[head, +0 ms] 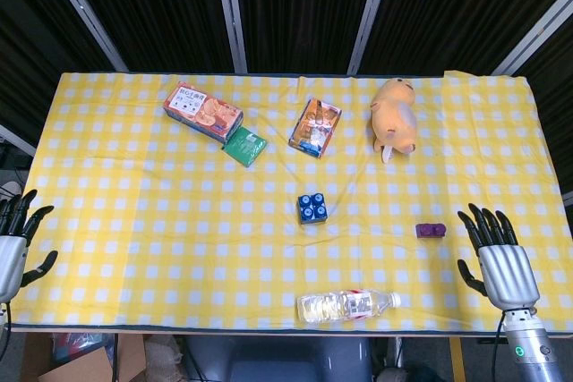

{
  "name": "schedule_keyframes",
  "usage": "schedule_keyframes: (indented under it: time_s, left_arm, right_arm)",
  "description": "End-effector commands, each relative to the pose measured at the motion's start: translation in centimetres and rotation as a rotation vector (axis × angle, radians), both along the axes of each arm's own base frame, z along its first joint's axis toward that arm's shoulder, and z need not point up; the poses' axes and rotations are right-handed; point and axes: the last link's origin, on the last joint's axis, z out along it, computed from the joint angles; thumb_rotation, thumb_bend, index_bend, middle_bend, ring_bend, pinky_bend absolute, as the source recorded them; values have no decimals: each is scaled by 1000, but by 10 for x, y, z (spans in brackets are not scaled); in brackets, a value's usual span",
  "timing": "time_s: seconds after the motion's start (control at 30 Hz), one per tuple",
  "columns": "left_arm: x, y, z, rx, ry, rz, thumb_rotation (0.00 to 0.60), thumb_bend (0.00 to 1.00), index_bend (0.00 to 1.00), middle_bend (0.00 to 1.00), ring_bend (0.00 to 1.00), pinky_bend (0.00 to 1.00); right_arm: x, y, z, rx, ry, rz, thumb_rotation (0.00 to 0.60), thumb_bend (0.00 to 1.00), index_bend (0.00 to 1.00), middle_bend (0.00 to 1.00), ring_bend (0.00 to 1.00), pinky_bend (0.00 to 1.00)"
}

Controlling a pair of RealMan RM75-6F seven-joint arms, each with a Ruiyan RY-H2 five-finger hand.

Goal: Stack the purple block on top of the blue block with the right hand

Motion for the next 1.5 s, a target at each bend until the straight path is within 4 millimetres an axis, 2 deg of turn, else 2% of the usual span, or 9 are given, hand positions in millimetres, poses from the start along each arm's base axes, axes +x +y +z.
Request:
schedule_keyframes:
  time_s: [0.03, 0.73, 0.83, 0.97, 1.23, 1.37, 1.5]
  left_arm:
    - [2, 0, 0, 2, -2, -4, 600, 315, 181, 0, 0, 50]
    - [1, -6, 8, 28, -13, -3, 600, 315, 181, 0, 0, 50]
    - [3, -8, 10, 36, -17, -10, 600, 315, 182, 0, 0, 51]
    - [4, -10, 8, 29, -13, -17, 600, 316, 181, 0, 0, 50]
    - [5, -8, 5, 27, 8, -7, 600, 315, 181, 0, 0, 50]
    - [6, -8, 6, 32, 10, -13, 600, 315, 181, 0, 0, 50]
    - [6, -9, 6, 33, 12, -14, 600, 315, 181, 0, 0, 50]
  right_arm:
    - [-1, 0, -1, 2, 4, -3, 600, 445, 106, 0, 0, 0]
    - [15, -7, -2, 24, -1, 34, 600, 445, 107, 0, 0, 0]
    - [21, -10, -4, 49, -40, 39, 600, 445, 147, 0, 0, 0]
    - [31, -25, -11, 98, -84, 43, 600, 445, 183, 0, 0, 0]
    - [49, -60, -36, 206, -83, 14, 600, 444, 205, 0, 0, 0]
    - [51, -74, -49, 236, -61, -15, 600, 445, 205, 0, 0, 0]
    - [48, -79, -58, 252, -59, -41, 600, 445, 205, 0, 0, 0]
